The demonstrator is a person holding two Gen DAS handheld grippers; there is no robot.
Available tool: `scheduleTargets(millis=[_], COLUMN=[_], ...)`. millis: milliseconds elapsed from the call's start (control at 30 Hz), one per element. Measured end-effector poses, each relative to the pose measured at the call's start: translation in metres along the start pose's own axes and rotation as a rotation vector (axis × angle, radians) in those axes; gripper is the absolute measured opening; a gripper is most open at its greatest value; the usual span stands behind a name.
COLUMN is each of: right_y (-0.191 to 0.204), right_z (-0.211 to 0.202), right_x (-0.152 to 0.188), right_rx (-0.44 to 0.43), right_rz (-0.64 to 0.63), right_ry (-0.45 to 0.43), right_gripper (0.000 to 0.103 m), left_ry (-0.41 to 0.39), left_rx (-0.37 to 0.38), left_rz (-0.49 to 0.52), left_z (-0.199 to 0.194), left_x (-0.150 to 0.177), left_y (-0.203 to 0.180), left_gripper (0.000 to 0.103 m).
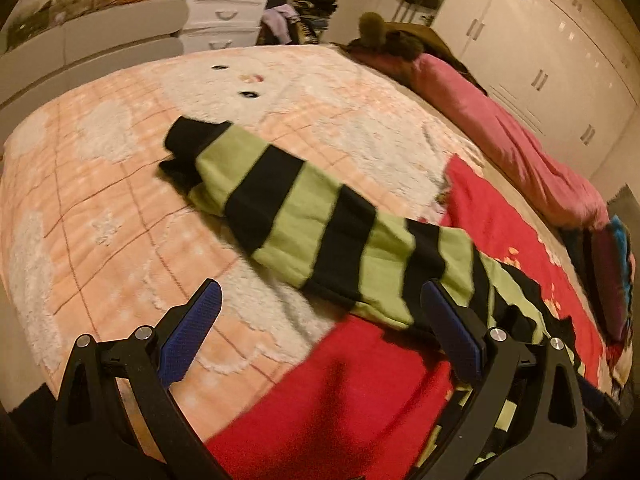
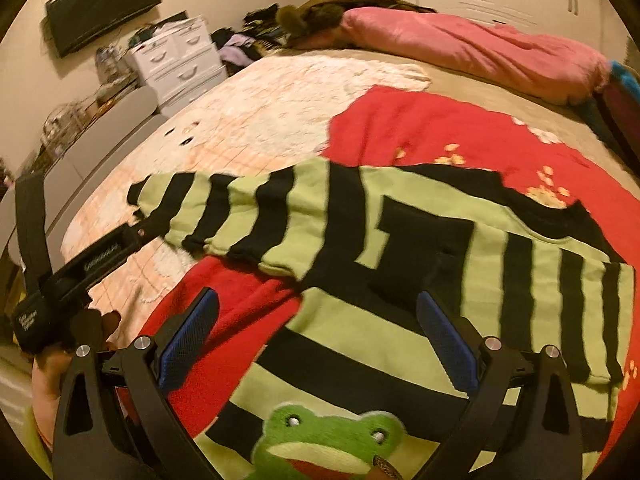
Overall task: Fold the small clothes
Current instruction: 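Grasp the other sleeve cuff with the left tool and lift it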
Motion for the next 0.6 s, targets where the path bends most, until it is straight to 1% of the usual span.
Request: scheduleTargets(millis=[67, 133, 200, 267, 333, 367, 400, 433, 500, 567, 600], right_y=[0.008, 0.014, 0.015, 0.014, 0.01, 0.008, 0.005, 0.003, -0.004, -0.009, -0.01], right_z=[0.007, 0.012, 0.016, 0.02, 0.023, 0.024, 0.025, 0.025, 0.025, 0.025, 0.025], right_x=[0.004, 0.01, 0.015, 0.018, 0.021, 0.022, 0.022, 0.023, 0.023, 0.024, 0.023], right_rx=[-0.001, 0.001, -0.007, -0.012, -0.014, -0.013, -0.013, -0.013, -0.015, -0.012, -0.011], right_rz=[-0.027, -0.042, -0.042, -0.029, -0.014, -0.006, 0.006, 0.016, 0.041, 0.055, 0.06], right_ry=[0.01, 0.008, 0.018, 0.029, 0.039, 0.04, 0.041, 0.04, 0.037, 0.036, 0.036], right_gripper=[0.099, 0.099, 0.099, 0.099, 0.098, 0.098, 0.098, 0.098, 0.098, 0.098, 0.098], left_ry=[0.019, 0.033, 0.037, 0.035, 0.03, 0.023, 0.019, 0.018, 0.016, 0.014, 0.014], left_rx=[0.006, 0.027, 0.053, 0.064, 0.079, 0.083, 0.092, 0.097, 0.105, 0.122, 0.125], left_rz=[-0.054, -0.121, -0.203, -0.266, -0.306, -0.329, -0.349, -0.368, -0.408, -0.435, -0.441], left_z=[0.008, 0.013, 0.019, 0.023, 0.027, 0.029, 0.032, 0.034, 0.04, 0.046, 0.049], left_x=[0.003, 0.006, 0.008, 0.009, 0.009, 0.008, 0.007, 0.006, 0.005, 0.004, 0.002], left_y=[0.014, 0.027, 0.042, 0.055, 0.064, 0.07, 0.074, 0.078, 0.085, 0.091, 0.093], left_gripper=[0.093, 0.093, 0.093, 0.093, 0.093, 0.091, 0.085, 0.083, 0.068, 0.061, 0.059])
Point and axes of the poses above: each gripper's, at about its wrist camera, not at the fingertips, and z roughly the way its jaws point, y to its left, x to its underside, the point moved 4 cm from there along z, roughly the way its jaws point, and after that the axes turned 15 degrees about z, right-handed, at the moved point
